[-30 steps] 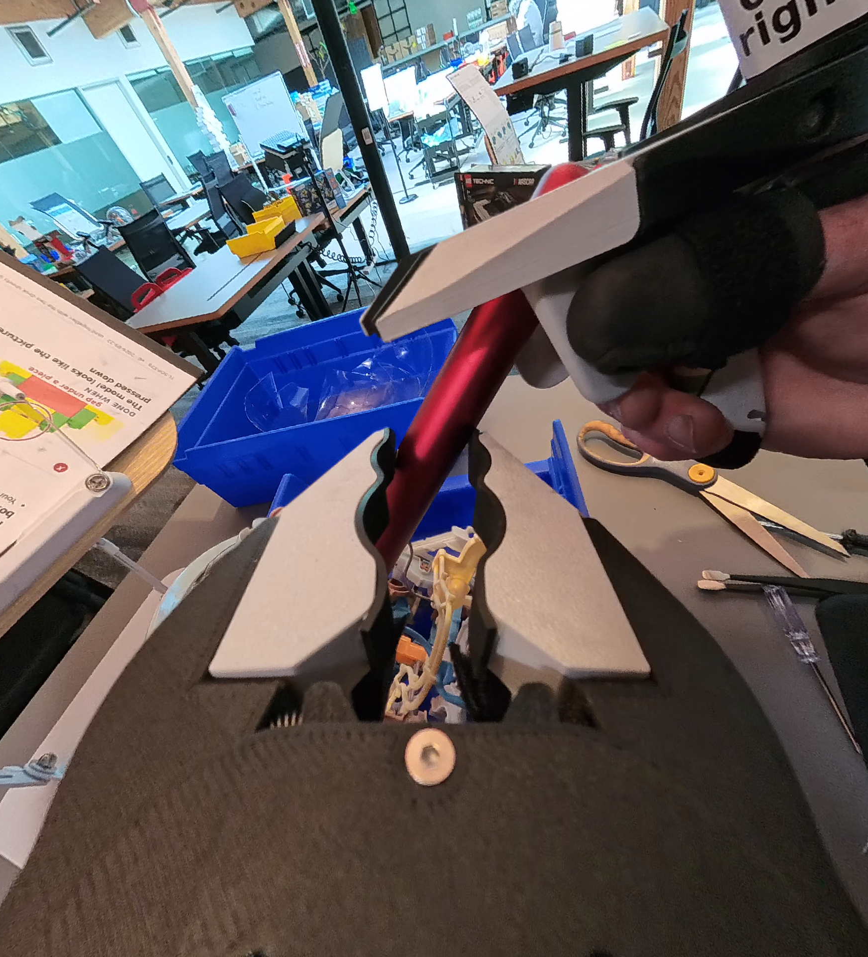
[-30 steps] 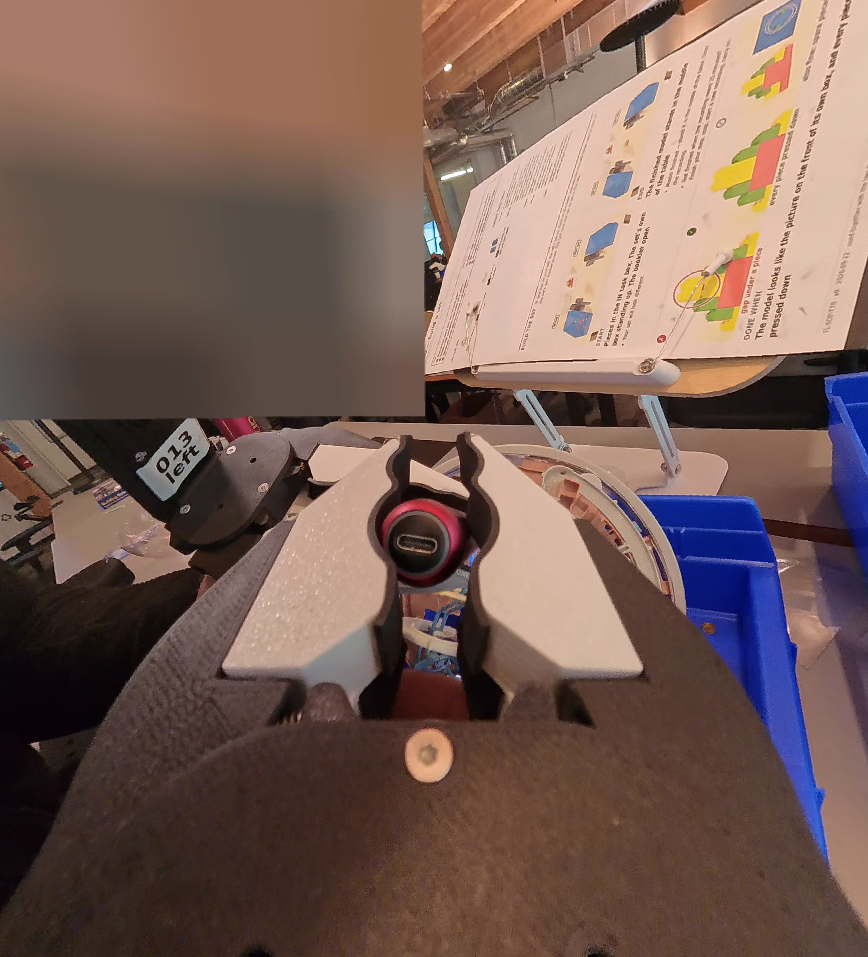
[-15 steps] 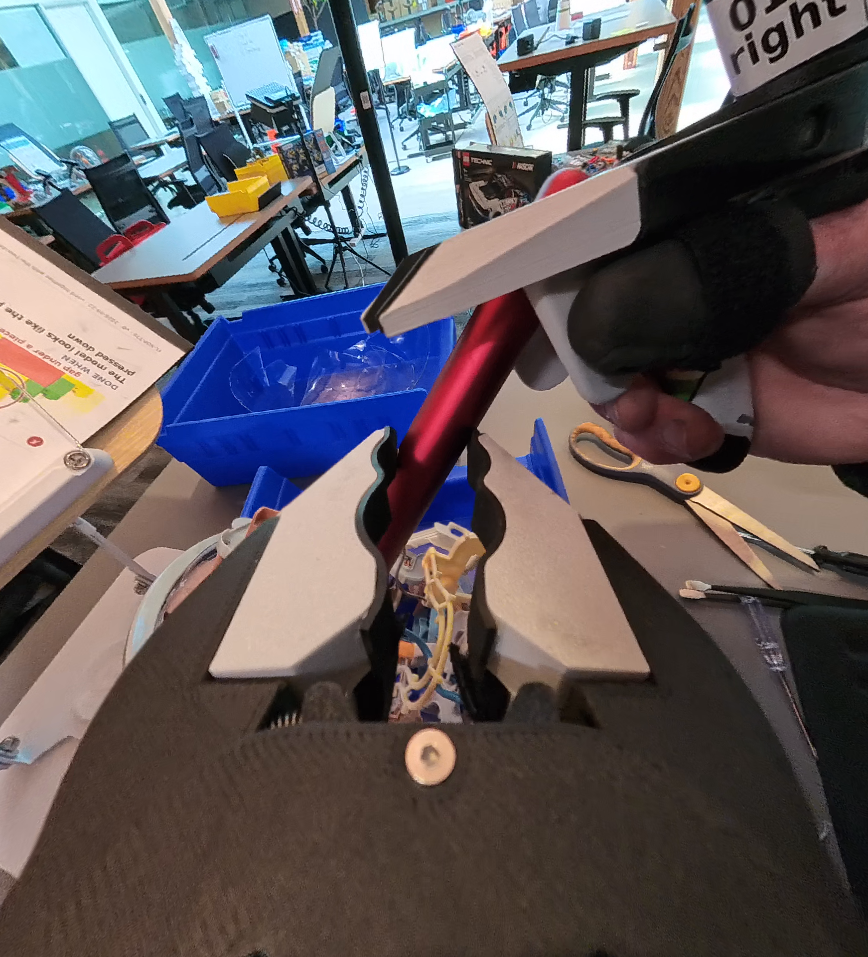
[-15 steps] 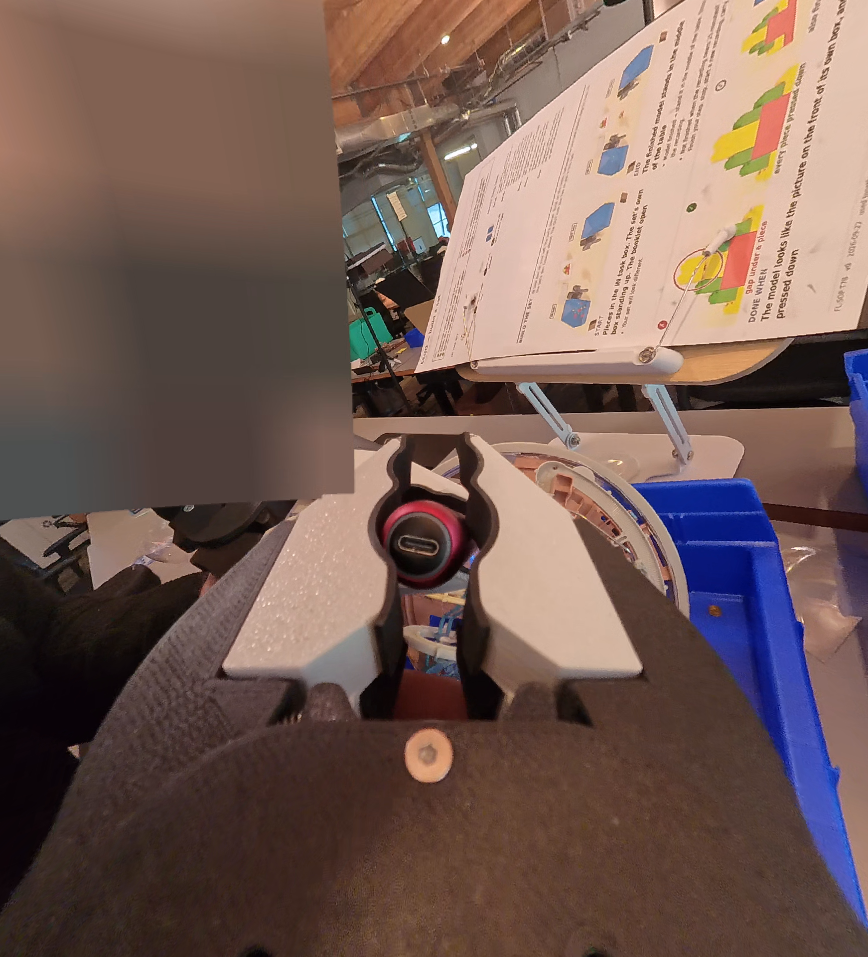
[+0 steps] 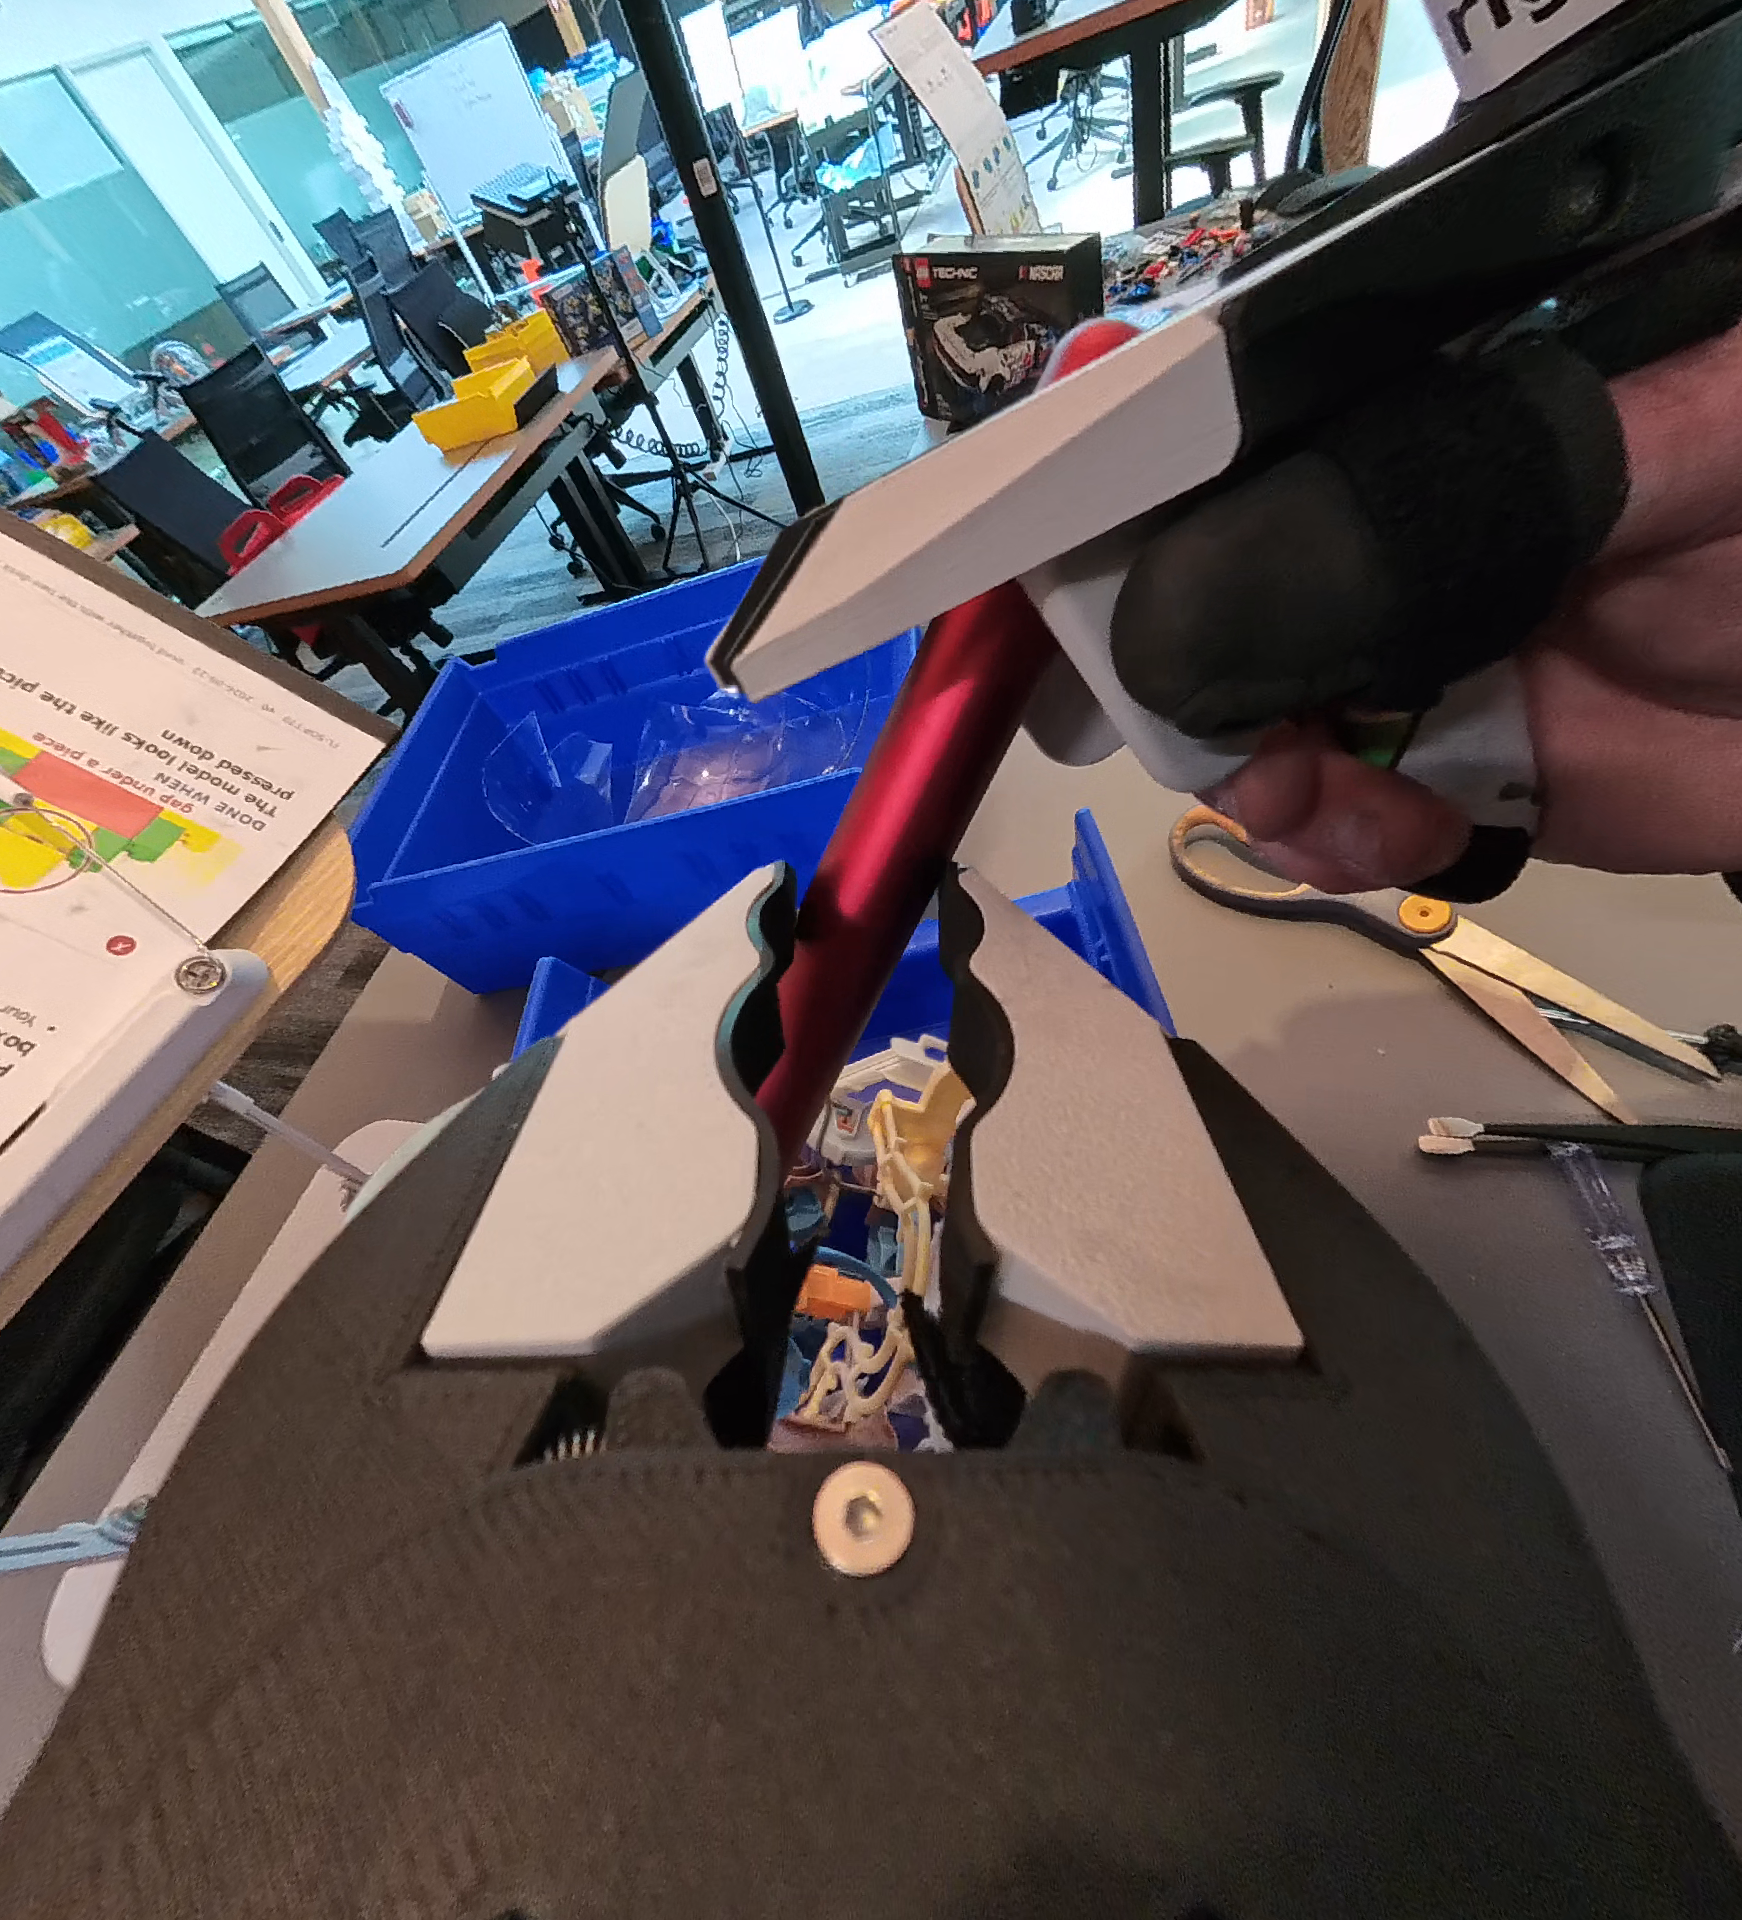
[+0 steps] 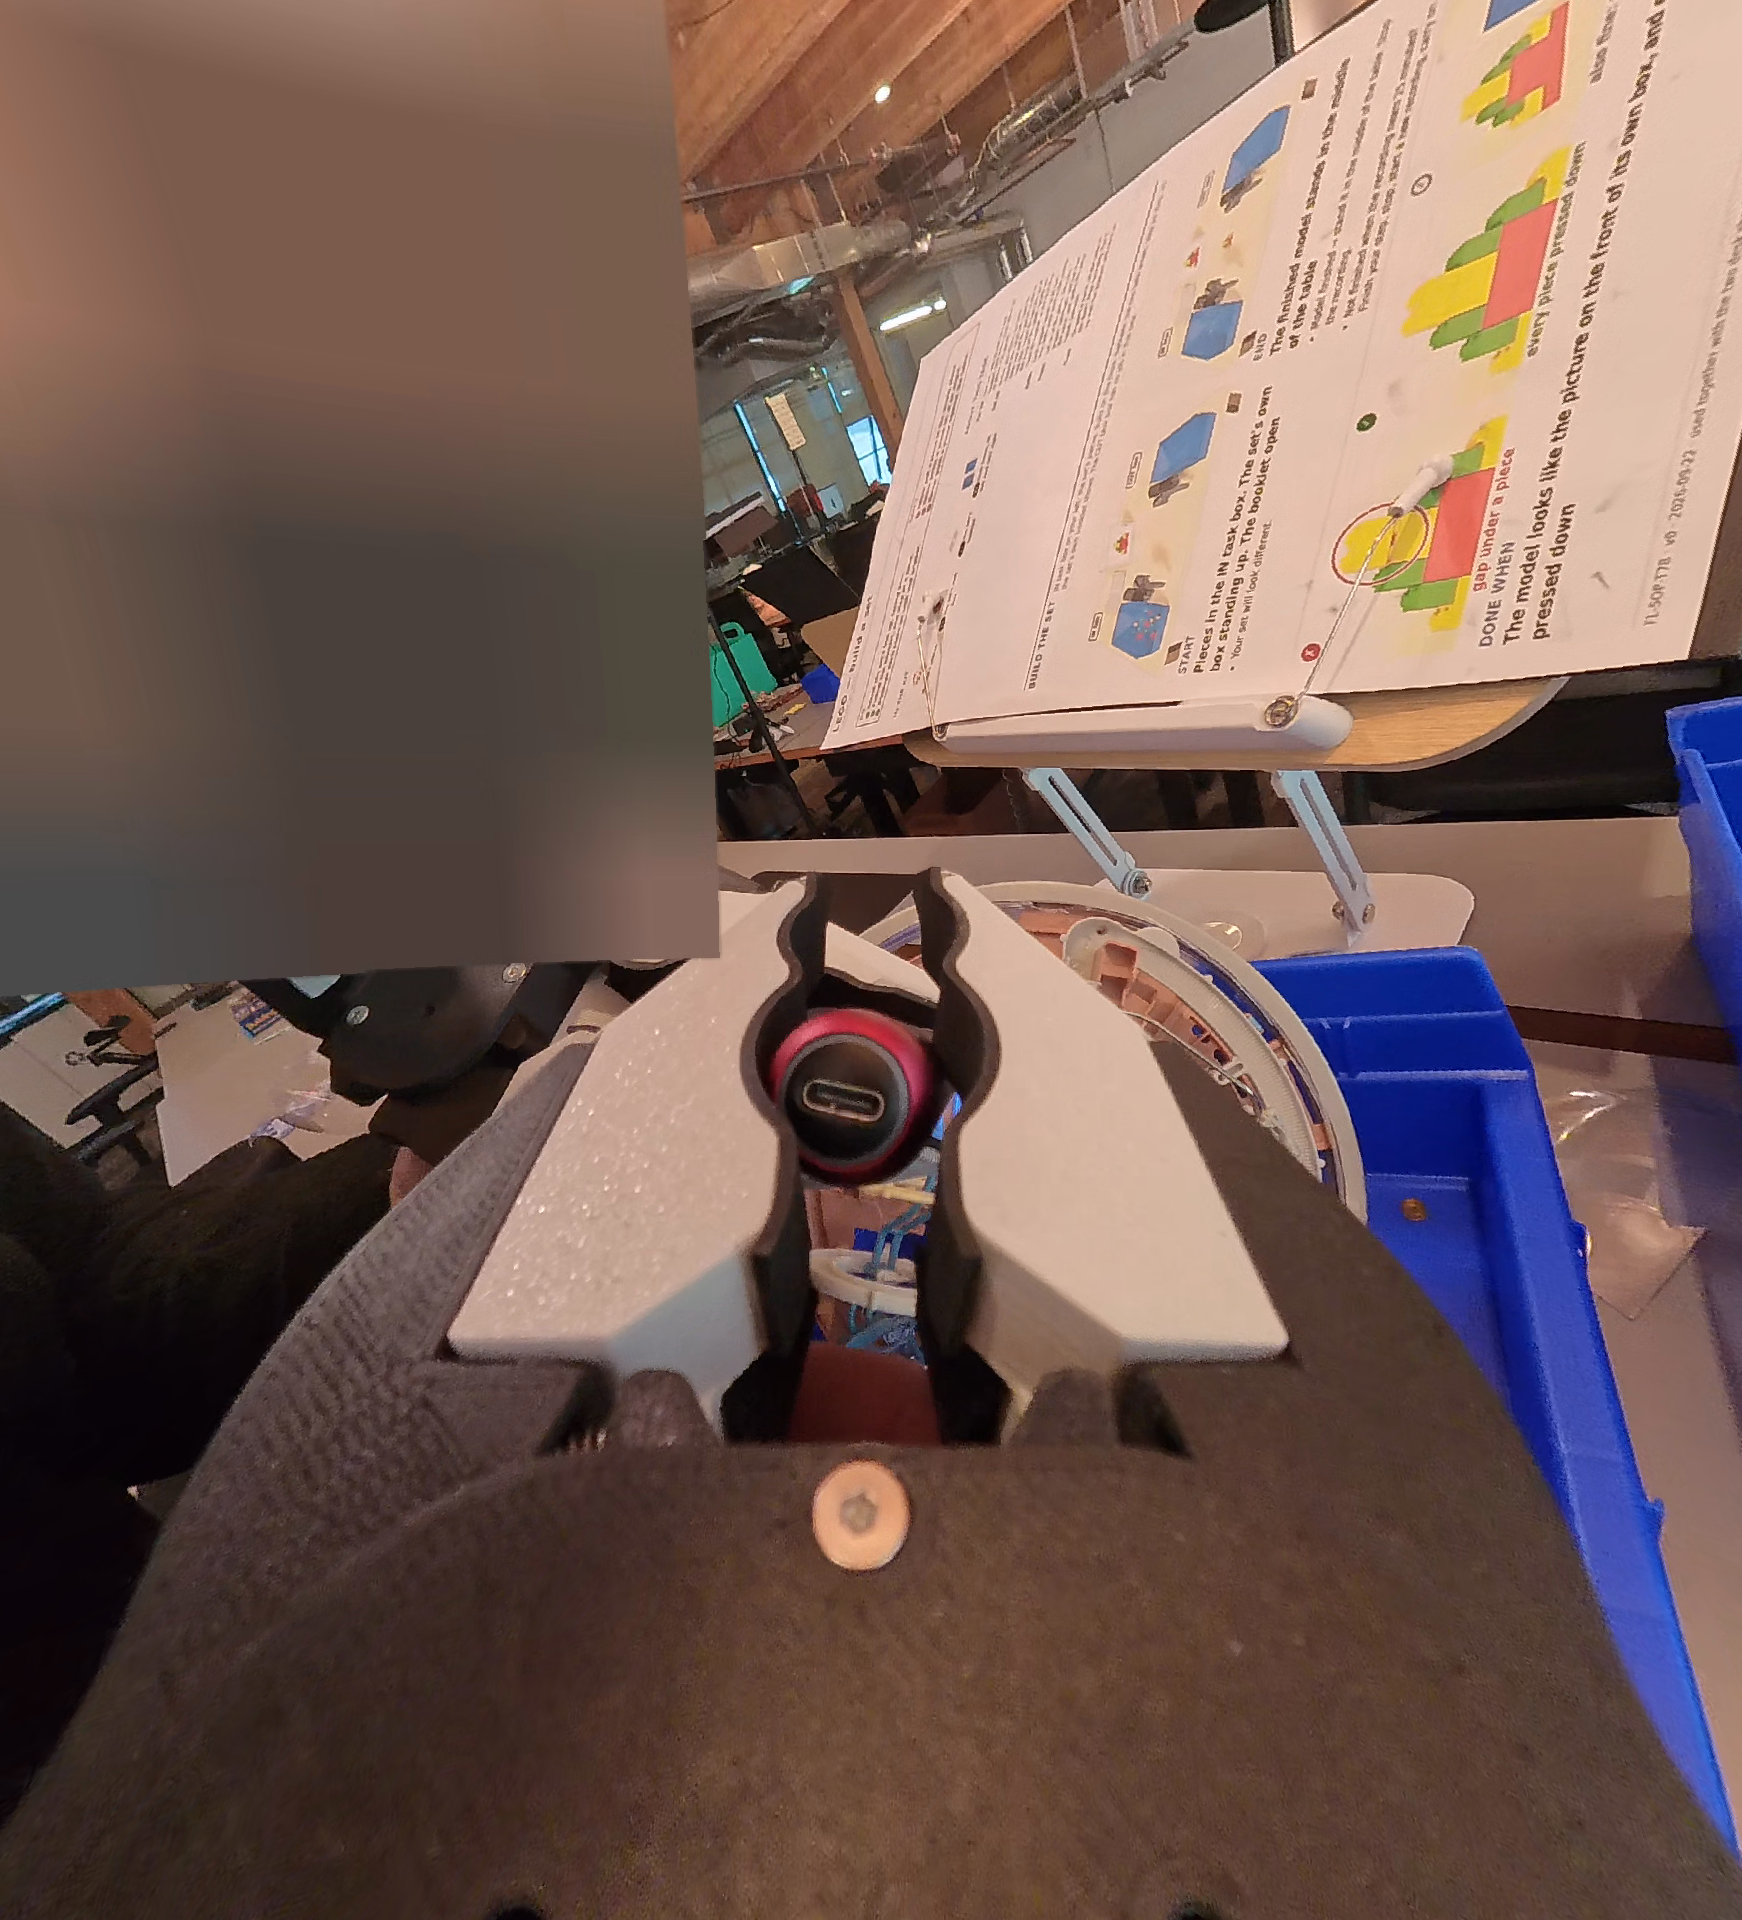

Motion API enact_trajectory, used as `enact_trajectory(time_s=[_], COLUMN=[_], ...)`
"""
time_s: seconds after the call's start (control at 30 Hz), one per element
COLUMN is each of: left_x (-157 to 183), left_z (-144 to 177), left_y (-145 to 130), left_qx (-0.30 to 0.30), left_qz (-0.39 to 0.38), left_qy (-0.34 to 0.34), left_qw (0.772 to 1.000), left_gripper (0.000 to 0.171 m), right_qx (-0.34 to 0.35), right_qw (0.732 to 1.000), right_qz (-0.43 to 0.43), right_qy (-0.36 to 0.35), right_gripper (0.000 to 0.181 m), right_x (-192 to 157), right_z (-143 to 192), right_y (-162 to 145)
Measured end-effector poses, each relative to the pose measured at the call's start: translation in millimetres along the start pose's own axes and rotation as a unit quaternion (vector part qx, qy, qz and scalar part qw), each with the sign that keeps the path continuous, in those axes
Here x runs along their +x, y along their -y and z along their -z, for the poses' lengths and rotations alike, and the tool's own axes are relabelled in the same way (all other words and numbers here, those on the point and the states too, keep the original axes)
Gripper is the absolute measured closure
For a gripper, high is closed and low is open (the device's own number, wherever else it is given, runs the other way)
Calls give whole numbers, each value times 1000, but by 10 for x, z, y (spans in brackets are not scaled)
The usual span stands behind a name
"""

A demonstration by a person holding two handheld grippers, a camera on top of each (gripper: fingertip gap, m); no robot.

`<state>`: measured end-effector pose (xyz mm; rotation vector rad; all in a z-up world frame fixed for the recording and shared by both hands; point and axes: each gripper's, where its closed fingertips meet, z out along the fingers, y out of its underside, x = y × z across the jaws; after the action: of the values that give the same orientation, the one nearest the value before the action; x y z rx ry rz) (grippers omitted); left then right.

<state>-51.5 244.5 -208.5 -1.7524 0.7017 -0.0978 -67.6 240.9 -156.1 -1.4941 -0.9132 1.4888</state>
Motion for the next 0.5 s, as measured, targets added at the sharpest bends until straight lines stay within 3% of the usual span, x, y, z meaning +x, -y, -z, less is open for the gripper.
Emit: enact_trajectory(time_s=[0.23, 0.33, 0.5], left_x=[-8, -29, -44], left_z=[-7, -32, -23], left_y=[-8, -96, -84], left_qx=[-4, -33, -28], left_qz=[34, 35, 21], left_qy=[-16, -18, -8], left_qw=[999, 999, 999], left_gripper=[145, 132, 143], right_qx=[2, 3, 4], right_qw=[1000, 1000, 1000], right_qz=[-4, -4, -8], right_qy=[1, 1, 1], right_gripper=[167, 166, 166], right_x=[18, 14, 27], right_z=[-10, -21, -13], right_y=[9, 9, 8])
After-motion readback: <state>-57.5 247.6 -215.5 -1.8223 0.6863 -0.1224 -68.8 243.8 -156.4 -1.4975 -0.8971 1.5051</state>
